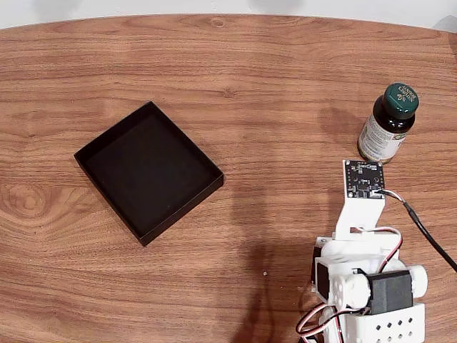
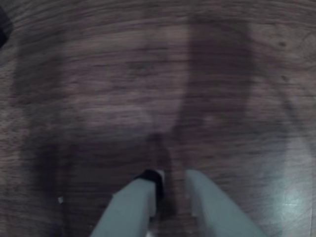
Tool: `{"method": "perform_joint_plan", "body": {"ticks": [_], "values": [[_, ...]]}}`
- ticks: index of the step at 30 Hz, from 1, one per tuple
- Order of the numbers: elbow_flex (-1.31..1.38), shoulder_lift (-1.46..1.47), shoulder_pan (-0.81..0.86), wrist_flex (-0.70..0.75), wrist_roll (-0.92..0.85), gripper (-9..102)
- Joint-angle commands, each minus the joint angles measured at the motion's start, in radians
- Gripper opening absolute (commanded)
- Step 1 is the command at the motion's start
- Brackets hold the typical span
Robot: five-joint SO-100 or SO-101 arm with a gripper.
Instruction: Pick up the pill bottle and place it in the black box.
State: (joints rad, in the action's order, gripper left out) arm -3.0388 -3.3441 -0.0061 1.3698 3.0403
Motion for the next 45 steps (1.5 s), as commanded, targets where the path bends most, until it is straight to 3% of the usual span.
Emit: {"method": "perform_joint_plan", "body": {"ticks": [1,5,9,12,17,25,45], "values": [[0.009,0.005,0.025,0.006,-0.026,6],[0.011,0.055,0.060,-0.100,0.052,7],[0.012,0.176,0.137,-0.382,0.041,10],[0.011,0.236,0.190,-0.575,-0.005,20],[0.011,0.279,0.255,-0.790,-0.051,29],[0.011,0.377,0.308,-1.008,-0.055,32],[0.020,0.681,0.402,-1.394,-0.012,40]]}}
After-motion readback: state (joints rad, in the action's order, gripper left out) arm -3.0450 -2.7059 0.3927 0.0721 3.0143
